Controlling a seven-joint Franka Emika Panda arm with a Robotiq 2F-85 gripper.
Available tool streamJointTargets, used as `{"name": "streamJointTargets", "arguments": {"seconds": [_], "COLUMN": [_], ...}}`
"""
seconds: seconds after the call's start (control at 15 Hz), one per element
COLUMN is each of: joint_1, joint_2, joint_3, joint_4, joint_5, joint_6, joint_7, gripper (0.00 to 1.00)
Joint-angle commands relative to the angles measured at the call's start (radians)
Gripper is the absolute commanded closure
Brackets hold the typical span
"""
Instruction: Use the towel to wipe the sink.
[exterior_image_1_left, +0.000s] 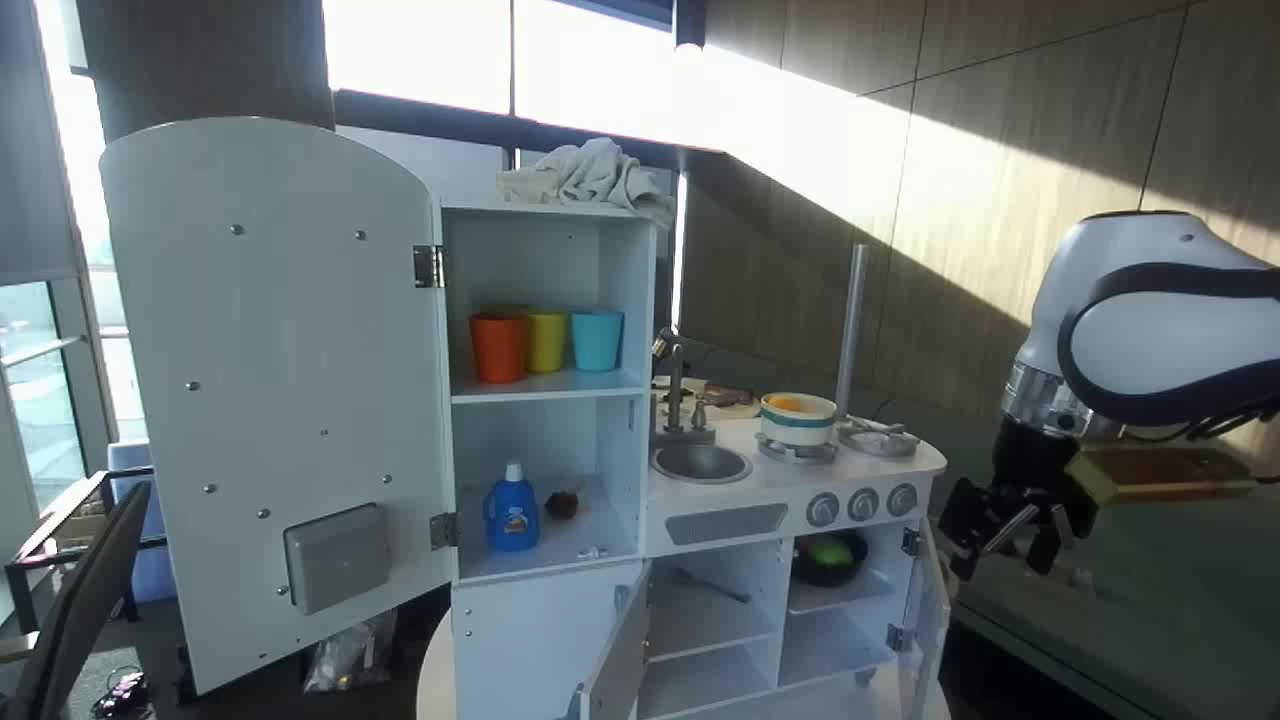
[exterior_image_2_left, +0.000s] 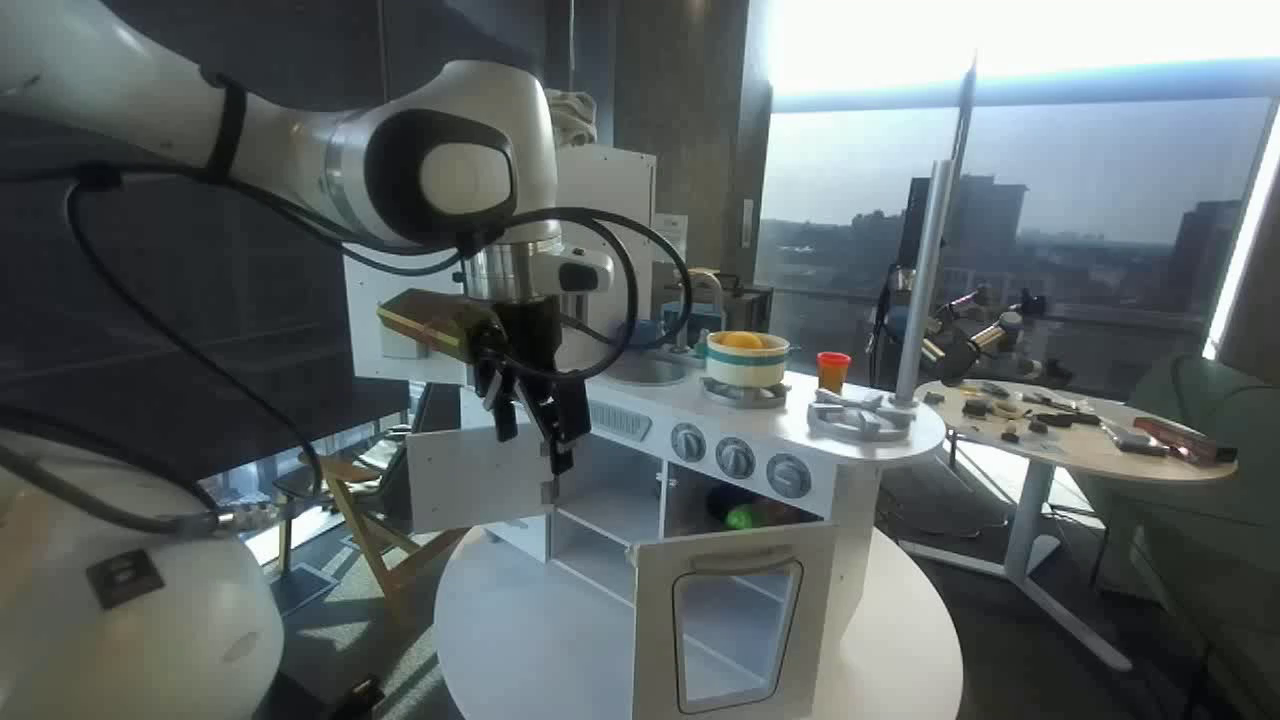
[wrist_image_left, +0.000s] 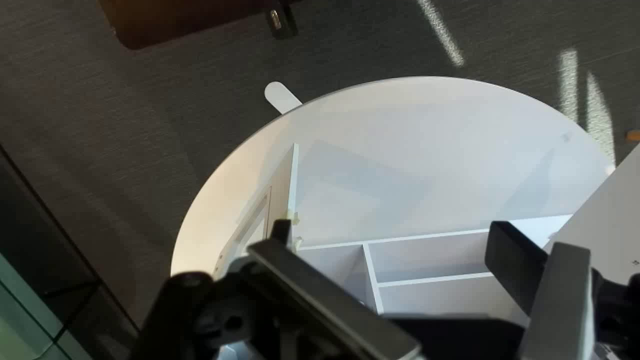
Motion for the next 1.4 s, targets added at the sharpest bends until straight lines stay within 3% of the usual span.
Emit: {"name": "streamJointTargets", "arguments": {"seconds": [0.0, 0.47, 0.87, 1.33], "joint_1": [0.0, 0.011, 0.039, -0.053], "joint_2": [0.001, 0.033, 0.201, 0.454], "joint_3": [0.0, 0.013, 0.119, 0.288], "joint_4": [0.002, 0.05, 0.327, 0.675], "joint_5": [0.0, 0.014, 0.027, -0.123], "joint_6": [-0.003, 0.025, 0.209, 0.442], "joint_7": [0.0, 0.016, 0.089, 0.311], "gripper": [0.0, 0.0, 0.0, 0.0]}}
